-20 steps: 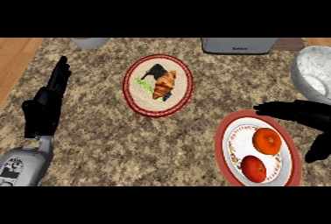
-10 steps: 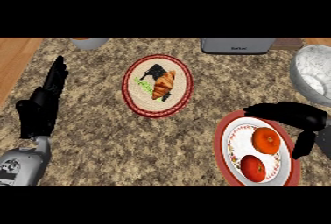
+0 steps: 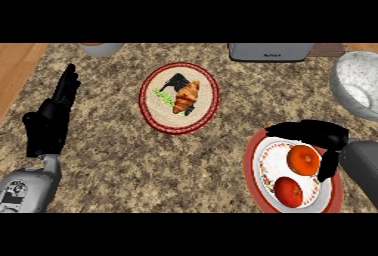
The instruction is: Pick the squash from the plate and place it in the bowl
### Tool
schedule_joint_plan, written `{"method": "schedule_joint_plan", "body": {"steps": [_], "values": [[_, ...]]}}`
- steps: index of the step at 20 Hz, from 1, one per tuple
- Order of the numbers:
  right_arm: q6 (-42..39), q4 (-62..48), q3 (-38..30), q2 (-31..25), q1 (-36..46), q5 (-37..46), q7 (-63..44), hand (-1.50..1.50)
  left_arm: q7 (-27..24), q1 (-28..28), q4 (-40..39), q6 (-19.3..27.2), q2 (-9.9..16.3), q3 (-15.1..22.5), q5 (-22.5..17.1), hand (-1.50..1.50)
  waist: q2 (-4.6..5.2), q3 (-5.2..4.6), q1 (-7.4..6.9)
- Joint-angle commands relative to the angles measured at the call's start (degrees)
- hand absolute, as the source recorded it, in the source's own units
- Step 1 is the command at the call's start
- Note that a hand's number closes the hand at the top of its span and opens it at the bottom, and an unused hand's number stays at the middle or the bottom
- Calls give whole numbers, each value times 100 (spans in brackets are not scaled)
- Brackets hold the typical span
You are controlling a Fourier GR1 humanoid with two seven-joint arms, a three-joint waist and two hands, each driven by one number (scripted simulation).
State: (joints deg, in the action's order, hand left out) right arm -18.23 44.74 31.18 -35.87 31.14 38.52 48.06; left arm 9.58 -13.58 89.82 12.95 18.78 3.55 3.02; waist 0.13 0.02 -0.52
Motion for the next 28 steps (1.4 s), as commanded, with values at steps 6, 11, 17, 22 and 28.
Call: {"method": "schedule_joint_plan", "body": {"steps": [6, 11, 17, 22, 28], "values": [[710, -497, -67, 444, 32, 612, 850, 150, 229, -55, 184, -217, 73, -283, 55, 0, -9, 0, 9], [542, -902, -387, 363, 243, 609, 1250, 150, 182, -12, 257, -74, -212, -125, 309, 0, -6, 1, 3], [589, -176, -459, 158, -272, 528, 1524, 150, 174, 38, 192, -180, -246, -253, 273, 0, -24, -3, 68], [908, -1254, -1894, 1581, 625, -313, -2738, 150, 13, 27, 79, -257, -134, -260, 240, 0, -1, -26, -60], [2425, -1341, -2836, 2555, 1552, -702, -5375, 150, 1, 14, 140, -316, -221, -124, 231, 0, -52, -26, -234]]}}
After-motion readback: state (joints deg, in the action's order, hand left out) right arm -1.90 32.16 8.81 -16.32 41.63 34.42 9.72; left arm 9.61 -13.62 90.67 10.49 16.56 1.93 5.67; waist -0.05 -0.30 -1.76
